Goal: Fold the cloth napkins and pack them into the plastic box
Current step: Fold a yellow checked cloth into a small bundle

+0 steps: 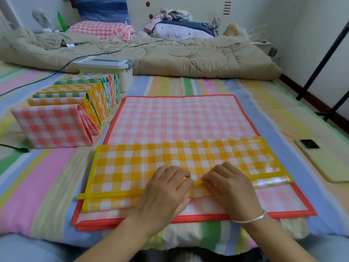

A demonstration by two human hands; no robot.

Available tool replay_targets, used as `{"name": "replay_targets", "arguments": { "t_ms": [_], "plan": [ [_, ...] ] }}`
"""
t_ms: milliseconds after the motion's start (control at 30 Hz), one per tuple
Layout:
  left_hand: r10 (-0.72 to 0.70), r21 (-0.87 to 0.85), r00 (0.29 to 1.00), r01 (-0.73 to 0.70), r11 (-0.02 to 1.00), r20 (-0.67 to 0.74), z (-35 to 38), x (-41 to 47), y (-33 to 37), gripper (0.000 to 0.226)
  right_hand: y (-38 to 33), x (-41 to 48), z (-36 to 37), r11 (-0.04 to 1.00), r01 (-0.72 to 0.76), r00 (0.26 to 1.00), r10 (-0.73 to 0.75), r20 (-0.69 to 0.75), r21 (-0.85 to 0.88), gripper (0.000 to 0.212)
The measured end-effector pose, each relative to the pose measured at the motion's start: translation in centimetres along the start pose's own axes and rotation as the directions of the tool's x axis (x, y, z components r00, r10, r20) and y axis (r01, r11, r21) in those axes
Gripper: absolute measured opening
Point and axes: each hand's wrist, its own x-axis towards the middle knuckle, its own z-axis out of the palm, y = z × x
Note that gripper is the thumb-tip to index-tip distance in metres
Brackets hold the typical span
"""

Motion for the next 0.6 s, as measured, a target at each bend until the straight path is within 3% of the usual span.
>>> {"name": "replay_targets", "arguments": {
  "t_ms": [400,600],
  "plan": [
    [0.021,-0.012,0.998,-0.02,1.0,0.061,0.8,-0.6,-0.5,0.016,-0.7,-2.4,-1.3,0.999,0.042,0.994,-0.041,0.101,-0.005,0.022],
    [-0.046,-0.114,0.987,0.064,0.991,0.154,1.0,-0.3,-1.7,0.015,-0.9,-2.2,-0.6,0.997,0.06,0.993,-0.055,0.107,-0.052,0.011]
  ]
}}
